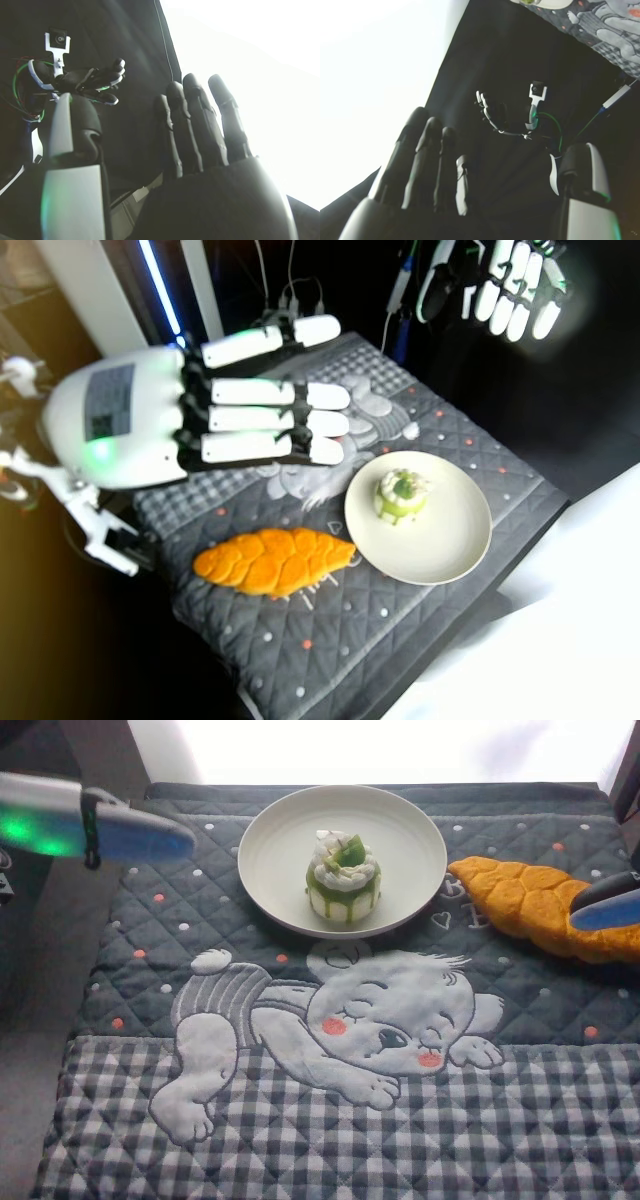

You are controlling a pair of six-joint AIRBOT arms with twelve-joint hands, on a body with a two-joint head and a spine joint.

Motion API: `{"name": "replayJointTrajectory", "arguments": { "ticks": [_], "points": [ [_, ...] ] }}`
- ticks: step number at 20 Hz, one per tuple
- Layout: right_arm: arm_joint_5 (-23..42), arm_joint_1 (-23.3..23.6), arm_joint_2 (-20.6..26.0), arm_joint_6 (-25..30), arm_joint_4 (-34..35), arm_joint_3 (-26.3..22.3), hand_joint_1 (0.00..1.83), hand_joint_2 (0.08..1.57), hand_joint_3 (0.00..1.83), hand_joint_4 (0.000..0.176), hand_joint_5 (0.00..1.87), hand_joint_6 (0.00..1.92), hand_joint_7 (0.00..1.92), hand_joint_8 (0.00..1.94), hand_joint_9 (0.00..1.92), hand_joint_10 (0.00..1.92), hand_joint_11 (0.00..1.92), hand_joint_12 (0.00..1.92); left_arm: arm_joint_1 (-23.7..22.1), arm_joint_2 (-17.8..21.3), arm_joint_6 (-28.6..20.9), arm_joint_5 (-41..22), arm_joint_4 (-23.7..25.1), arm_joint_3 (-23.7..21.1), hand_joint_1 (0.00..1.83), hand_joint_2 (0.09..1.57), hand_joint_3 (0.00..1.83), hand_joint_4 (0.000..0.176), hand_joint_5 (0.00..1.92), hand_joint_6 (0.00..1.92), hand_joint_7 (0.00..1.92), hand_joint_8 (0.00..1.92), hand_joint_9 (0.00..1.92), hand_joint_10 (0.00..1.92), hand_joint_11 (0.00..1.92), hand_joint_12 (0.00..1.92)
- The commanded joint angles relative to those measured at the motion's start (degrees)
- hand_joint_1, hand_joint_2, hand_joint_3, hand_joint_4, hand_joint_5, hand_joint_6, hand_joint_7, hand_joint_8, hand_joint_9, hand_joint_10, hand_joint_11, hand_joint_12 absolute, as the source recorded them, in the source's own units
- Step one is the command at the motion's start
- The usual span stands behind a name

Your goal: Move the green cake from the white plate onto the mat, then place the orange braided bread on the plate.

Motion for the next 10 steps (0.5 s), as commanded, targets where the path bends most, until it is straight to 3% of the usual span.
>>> {"name": "replayJointTrajectory", "arguments": {
  "ticks": [1,3,4,6,7,8,10],
  "points": [
    [5.97,0.64,0.55,0.12,3.23,-0.02,0.73,0.71,0.00,0.021,0.00,0.00,0.18,0.00,0.22,0.02,0.00,0.73,-0.39,0.63,-0.16,-6.42,-2.52,0.02,0.60,0.87,0.00,0.007,0.39,0.00,0.55,0.00,0.57,0.23,0.15,1.34],
    [5.96,0.64,0.47,0.12,3.22,0.01,0.72,0.69,0.00,0.026,0.00,0.00,0.18,0.00,0.23,0.02,0.00,0.73,-0.43,0.62,-0.10,-6.15,-2.51,0.03,0.62,0.85,0.00,0.027,0.40,0.00,0.55,0.00,0.58,0.16,0.12,1.38],
    [5.96,0.64,0.42,0.12,3.22,0.02,0.73,0.70,0.00,0.022,0.00,0.00,0.19,0.01,0.24,0.02,0.00,0.73,-0.48,0.55,0.00,-5.80,-2.51,0.05,0.63,0.83,0.00,0.027,0.40,0.00,0.55,0.00,0.57,0.15,0.12,1.38],
    [5.96,0.64,0.29,0.11,3.22,0.03,0.71,0.69,0.00,0.020,0.00,0.00,0.21,0.00,0.26,0.01,0.00,0.79,-1.67,0.03,0.22,-3.79,-1.97,0.40,0.64,0.80,0.00,0.018,0.40,0.00,0.53,0.00,0.55,0.13,0.08,1.40],
    [5.97,0.64,0.26,0.11,3.22,0.03,0.71,0.68,0.00,0.019,0.00,0.00,0.21,0.00,0.26,0.01,0.00,0.82,-2.54,-0.37,0.21,-2.41,-1.31,0.75,0.66,0.78,0.00,0.002,0.42,0.00,0.53,0.00,0.57,0.12,0.10,1.39],
    [5.97,0.64,0.21,0.11,3.22,0.03,0.70,0.67,0.00,0.024,0.00,0.00,0.21,0.00,0.26,0.01,0.00,0.90,-3.76,-0.88,0.21,-0.81,-0.46,1.16,0.68,0.77,0.00,0.006,0.42,0.00,0.54,0.00,0.58,0.11,0.10,1.38],
    [6.00,0.64,0.16,0.08,3.25,0.01,0.67,0.67,0.00,0.010,0.00,0.00,0.20,0.00,0.28,0.01,0.00,1.06,-6.04,-1.80,0.20,2.20,1.52,1.78,0.70,0.79,0.00,0.000,0.40,0.00,0.54,0.00,0.57,0.06,0.11,1.35]
  ]
}}
